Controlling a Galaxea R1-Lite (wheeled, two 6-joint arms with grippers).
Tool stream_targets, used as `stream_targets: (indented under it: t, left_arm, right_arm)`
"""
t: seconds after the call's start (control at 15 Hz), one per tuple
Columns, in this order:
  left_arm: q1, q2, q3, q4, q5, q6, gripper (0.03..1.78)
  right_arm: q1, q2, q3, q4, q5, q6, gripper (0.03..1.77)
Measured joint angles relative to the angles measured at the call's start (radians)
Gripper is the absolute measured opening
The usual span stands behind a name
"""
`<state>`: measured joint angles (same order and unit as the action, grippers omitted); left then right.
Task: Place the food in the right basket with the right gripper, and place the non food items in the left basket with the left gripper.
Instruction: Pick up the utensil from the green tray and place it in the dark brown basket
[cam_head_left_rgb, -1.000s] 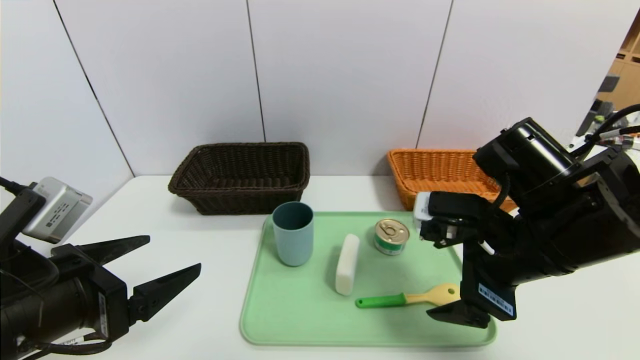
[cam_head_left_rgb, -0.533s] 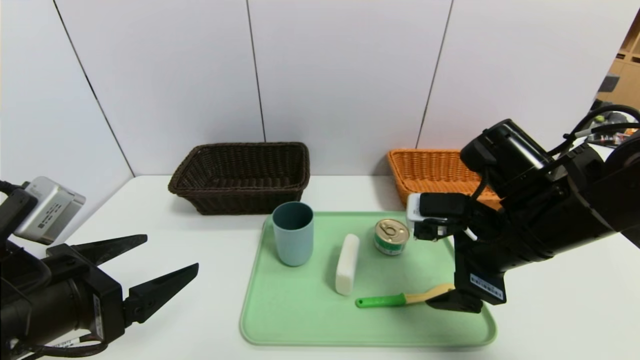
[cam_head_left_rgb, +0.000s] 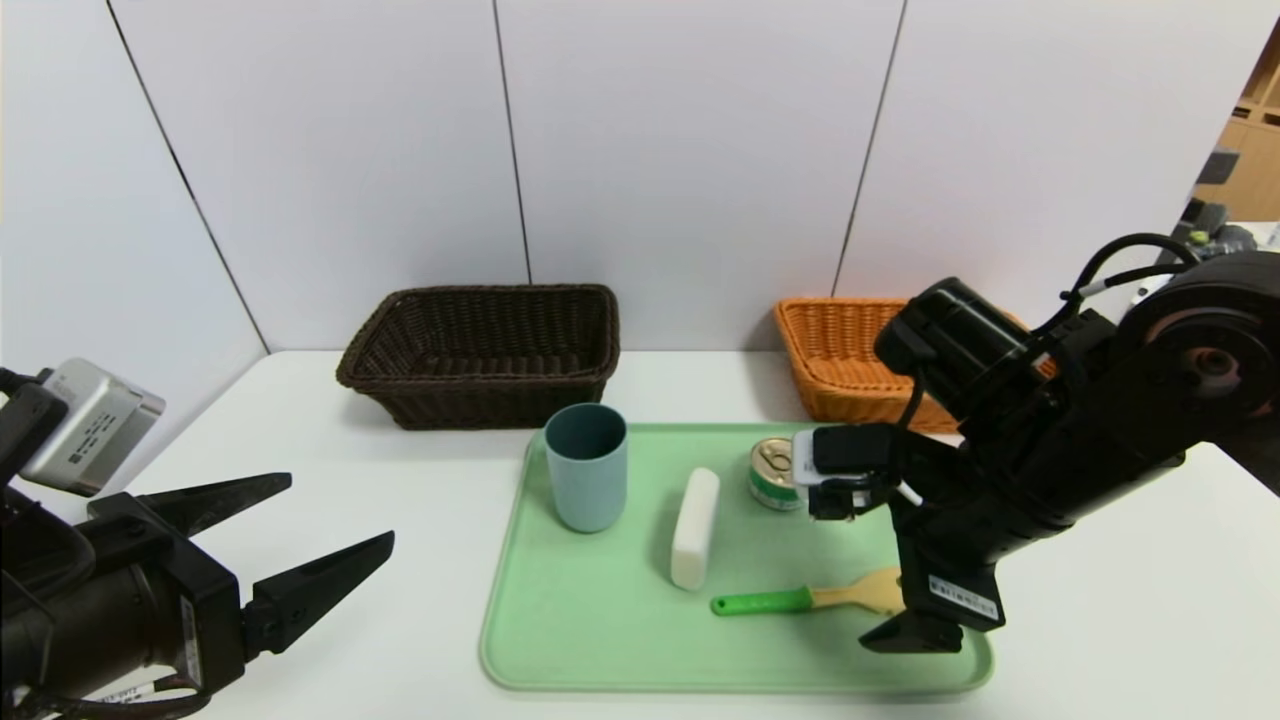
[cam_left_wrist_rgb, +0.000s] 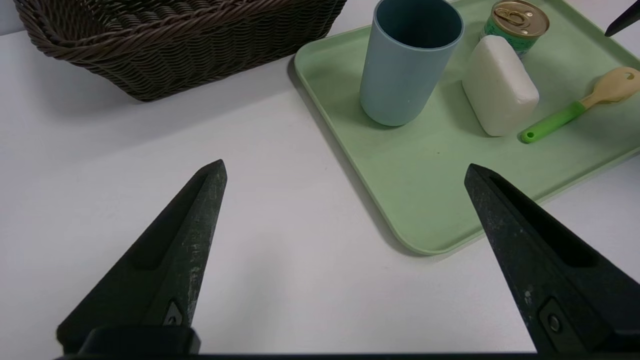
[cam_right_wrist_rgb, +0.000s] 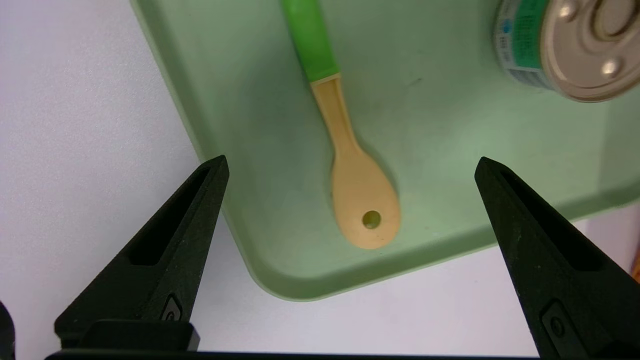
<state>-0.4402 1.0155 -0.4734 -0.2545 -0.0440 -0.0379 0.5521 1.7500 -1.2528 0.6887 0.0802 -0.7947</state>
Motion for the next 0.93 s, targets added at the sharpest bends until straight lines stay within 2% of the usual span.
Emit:
stream_targets:
  t: [0.53,0.93]
  left_arm:
    - [0.000,-0.003,-0.001,0.000,0.002,0.000,1.69]
    - [-0.001,-0.004,0.007,0.000,0.001,-0.001,1.69]
  right_arm:
    - [0.048,0.026,0.021,0.013,-0.009,0.005,1.70]
    - [0.044,0.045,0.046,0.011,-0.007,0.004,1.70]
